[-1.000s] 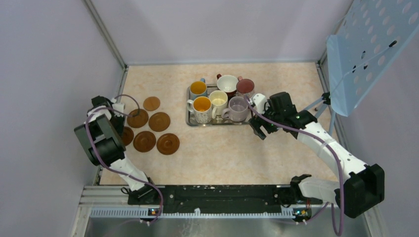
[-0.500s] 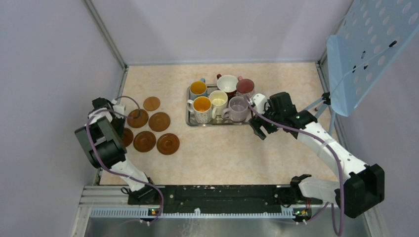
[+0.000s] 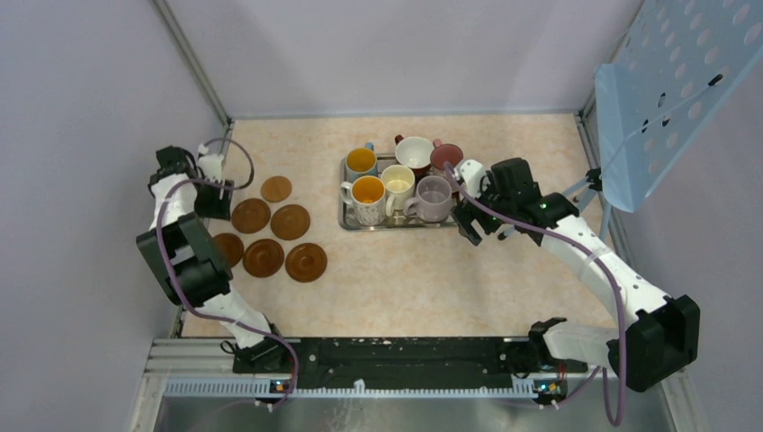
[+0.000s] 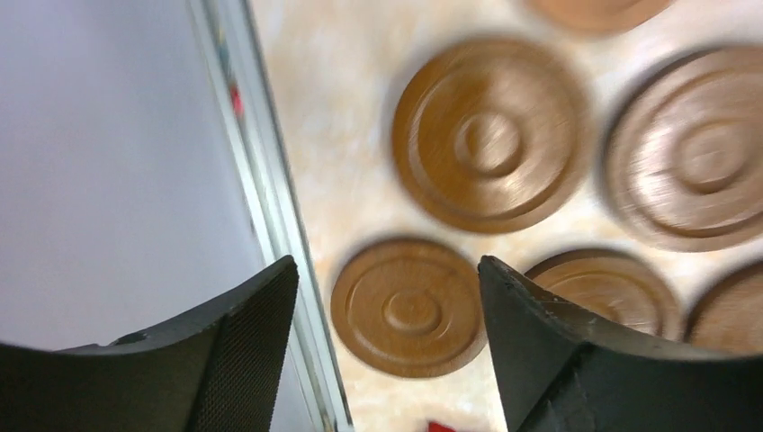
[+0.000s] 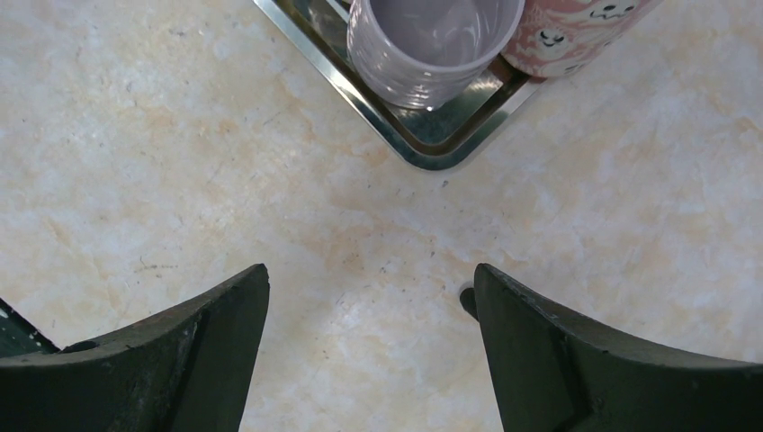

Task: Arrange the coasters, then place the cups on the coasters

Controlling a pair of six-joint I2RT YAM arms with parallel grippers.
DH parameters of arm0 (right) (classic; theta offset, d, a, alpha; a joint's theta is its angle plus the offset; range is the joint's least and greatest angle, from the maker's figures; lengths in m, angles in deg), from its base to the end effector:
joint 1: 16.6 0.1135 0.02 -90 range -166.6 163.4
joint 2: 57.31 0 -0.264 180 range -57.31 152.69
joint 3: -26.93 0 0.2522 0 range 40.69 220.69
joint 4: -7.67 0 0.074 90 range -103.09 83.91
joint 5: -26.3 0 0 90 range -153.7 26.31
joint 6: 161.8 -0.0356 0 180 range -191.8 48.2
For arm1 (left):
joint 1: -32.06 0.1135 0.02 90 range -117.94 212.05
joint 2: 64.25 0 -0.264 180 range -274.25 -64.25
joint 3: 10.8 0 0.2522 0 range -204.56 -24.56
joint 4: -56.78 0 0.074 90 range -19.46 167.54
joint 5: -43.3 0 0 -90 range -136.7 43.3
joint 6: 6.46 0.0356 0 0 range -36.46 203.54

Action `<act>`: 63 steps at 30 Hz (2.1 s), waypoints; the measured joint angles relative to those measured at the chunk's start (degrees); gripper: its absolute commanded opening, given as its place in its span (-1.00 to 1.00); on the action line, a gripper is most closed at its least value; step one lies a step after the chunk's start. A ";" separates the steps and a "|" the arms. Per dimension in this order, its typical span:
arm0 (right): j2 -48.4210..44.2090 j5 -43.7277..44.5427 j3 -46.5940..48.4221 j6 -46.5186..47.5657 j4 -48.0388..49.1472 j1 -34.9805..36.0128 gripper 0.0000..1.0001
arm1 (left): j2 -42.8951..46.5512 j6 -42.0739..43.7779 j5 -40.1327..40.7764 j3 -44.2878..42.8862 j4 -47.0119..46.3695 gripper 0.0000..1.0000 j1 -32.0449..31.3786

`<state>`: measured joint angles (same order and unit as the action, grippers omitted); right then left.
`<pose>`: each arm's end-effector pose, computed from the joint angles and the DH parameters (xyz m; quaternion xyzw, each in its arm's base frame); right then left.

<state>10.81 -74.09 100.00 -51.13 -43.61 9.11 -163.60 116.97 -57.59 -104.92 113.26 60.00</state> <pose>0.2208 0.1134 0.3014 -0.3950 0.8365 0.1003 0.3664 0.3262 0.1654 0.2551 0.0694 0.9631 0.0450 0.2562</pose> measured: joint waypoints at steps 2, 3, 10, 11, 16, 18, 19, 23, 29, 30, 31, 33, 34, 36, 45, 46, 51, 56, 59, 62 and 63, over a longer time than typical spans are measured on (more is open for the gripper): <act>0.04 -0.48 0.96 -0.35 0.26 0.00 0.66 | 0.48 1.64 -4.81 -3.69 1.86 0.82 -1.92; 0.04 -0.81 1.31 -0.42 0.26 0.00 0.66 | 0.94 3.21 -7.96 -5.35 3.19 0.87 -3.23; 0.00 -2.23 1.57 -0.81 0.28 0.00 0.66 | 5.88 22.49 -29.51 -7.56 14.88 0.98 -13.57; 0.00 -2.45 1.55 -0.81 0.26 0.00 0.66 | 5.90 24.85 -30.71 -7.58 15.93 0.98 -14.99; -0.15 -3.02 1.53 -0.79 0.20 0.00 0.67 | 0.42 36.09 -33.48 -11.76 21.86 0.89 -23.61; -0.48 -3.04 1.46 -0.76 0.15 0.00 0.66 | -4.83 39.74 -34.56 -16.26 24.20 0.83 -26.29; -0.63 -3.04 1.46 -0.74 0.15 0.00 0.67 | -6.60 40.70 -34.73 -17.59 24.74 0.81 -26.97; -1.22 -3.04 1.46 -0.63 0.04 0.00 0.67 | -15.85 44.98 -34.97 -24.59 27.45 0.75 -30.14; -1.44 -3.02 1.44 0.00 -0.07 -0.02 0.67 | -21.33 48.65 -33.46 -26.05 27.71 0.63 -33.66; -1.46 -2.99 1.44 0.15 -0.07 -0.02 0.66 | -21.57 49.00 -33.16 -26.05 27.69 0.60 -34.12; -1.53 -2.99 1.42 0.22 -0.09 -0.02 0.67 | -21.70 49.29 -32.87 -26.03 27.56 0.57 -34.71; -1.86 -3.02 1.07 0.31 -0.02 -0.02 0.66 | -21.79 49.62 -32.15 -26.03 27.21 0.49 -35.74; -1.99 -2.99 0.98 0.31 -0.26 -0.02 0.67 | -21.79 49.72 -31.74 -25.94 27.04 0.43 -36.13; -2.25 -2.99 0.66 0.35 -0.28 -0.02 0.66 | -21.79 49.99 -31.41 -25.53 26.67 0.33 -36.92; -2.75 -2.73 -0.11 0.68 -0.33 -0.28 0.66 | -17.68 45.72 -29.00 -14.40 21.31 0.08 -37.53; -2.84 -2.71 -0.28 0.72 -0.31 -0.35 0.67 | -16.50 44.28 -28.87 -12.48 20.09 0.08 -37.53; -2.93 -2.73 -0.87 0.76 -0.13 -0.39 0.66 | -11.41 35.67 -28.63 -5.49 12.87 0.08 -37.64; -2.93 -2.73 -0.90 0.76 0.09 -0.39 0.67 | -9.42 26.10 -27.61 -1.07 3.72 0.07 -38.34; -2.95 -2.73 -1.20 0.76 0.39 -0.39 0.67 | -9.38 22.38 -26.53 0.72 0.11 0.03 -39.21; -2.95 -2.58 -1.57 0.79 0.31 -0.39 0.67 | -9.38 19.91 -25.55 1.86 -2.32 -0.04 -40.26; -2.95 -2.51 -1.57 0.79 0.28 -0.39 0.66 | -9.38 19.43 -25.44 1.99 -2.75 -0.08 -40.54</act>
<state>7.86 -76.60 98.42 -50.35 -43.32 8.72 -172.98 136.40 -83.03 -102.93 110.51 19.45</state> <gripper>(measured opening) 0.831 0.506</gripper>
